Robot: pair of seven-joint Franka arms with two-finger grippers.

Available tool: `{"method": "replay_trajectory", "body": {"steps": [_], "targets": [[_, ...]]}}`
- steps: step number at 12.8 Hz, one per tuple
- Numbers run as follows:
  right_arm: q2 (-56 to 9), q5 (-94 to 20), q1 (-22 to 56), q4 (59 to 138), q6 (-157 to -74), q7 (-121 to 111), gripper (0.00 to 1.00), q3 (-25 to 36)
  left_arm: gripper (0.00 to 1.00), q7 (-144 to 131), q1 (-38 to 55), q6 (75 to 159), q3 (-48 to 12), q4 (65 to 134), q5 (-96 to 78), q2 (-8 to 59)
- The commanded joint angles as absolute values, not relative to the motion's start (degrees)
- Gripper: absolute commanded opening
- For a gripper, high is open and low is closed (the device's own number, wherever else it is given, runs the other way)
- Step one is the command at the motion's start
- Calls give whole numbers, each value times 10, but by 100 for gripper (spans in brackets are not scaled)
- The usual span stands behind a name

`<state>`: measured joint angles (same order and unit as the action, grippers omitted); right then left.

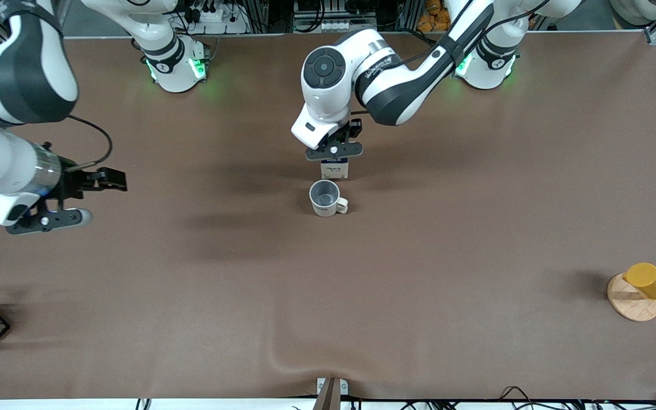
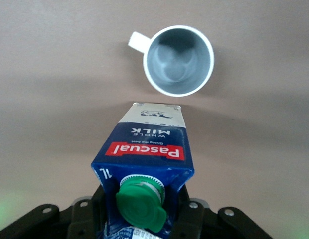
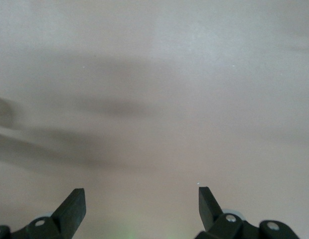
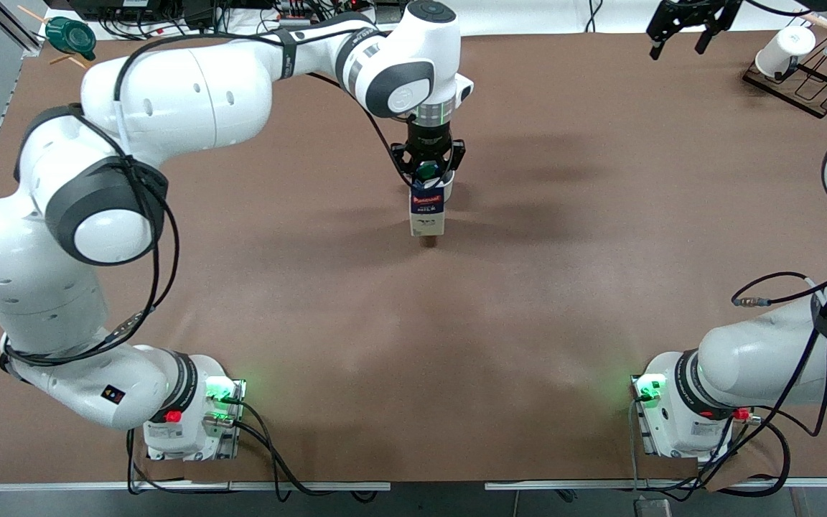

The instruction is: Place milk next to cup

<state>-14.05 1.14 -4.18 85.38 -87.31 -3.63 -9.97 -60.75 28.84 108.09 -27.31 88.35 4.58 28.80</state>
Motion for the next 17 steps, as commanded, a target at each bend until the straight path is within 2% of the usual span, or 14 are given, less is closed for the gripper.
{"method": "replay_trajectory", "body": {"steps": [1,3,4,6,9,11,12,13,14,17], "targets": [[-73,11,-60,932,-928,-46,100,-110,54,-616,308,1091,-265,848,49,317],[-7,11,-68,1024,-1002,-67,100,-110,54,-611,307,1093,-261,848,49,323],[3,11,-74,1042,-1009,-76,100,-110,54,-610,309,1093,-255,848,50,325],[-1,11,-80,1039,-1010,-78,100,-109,55,-610,308,1094,-252,849,50,329],[-13,11,-96,990,-986,-62,100,-109,57,-612,309,1094,-248,849,60,334],[-13,15,-136,941,-942,-54,100,-109,66,-614,310,1095,-248,848,66,340],[-13,11,-155,924,-930,-53,100,-110,74,-615,310,1098,-248,848,66,342],[-13,11,-158,905,-925,-53,100,-110,83,-615,310,1105,-248,848,66,342],[-13,11,-159,891,-913,-51,100,-109,100,-615,315,1106,-248,848,66,342],[-13,15,-164,879,-896,-51,100,-109,100,-616,314,1106,-248,844,66,329]]}}
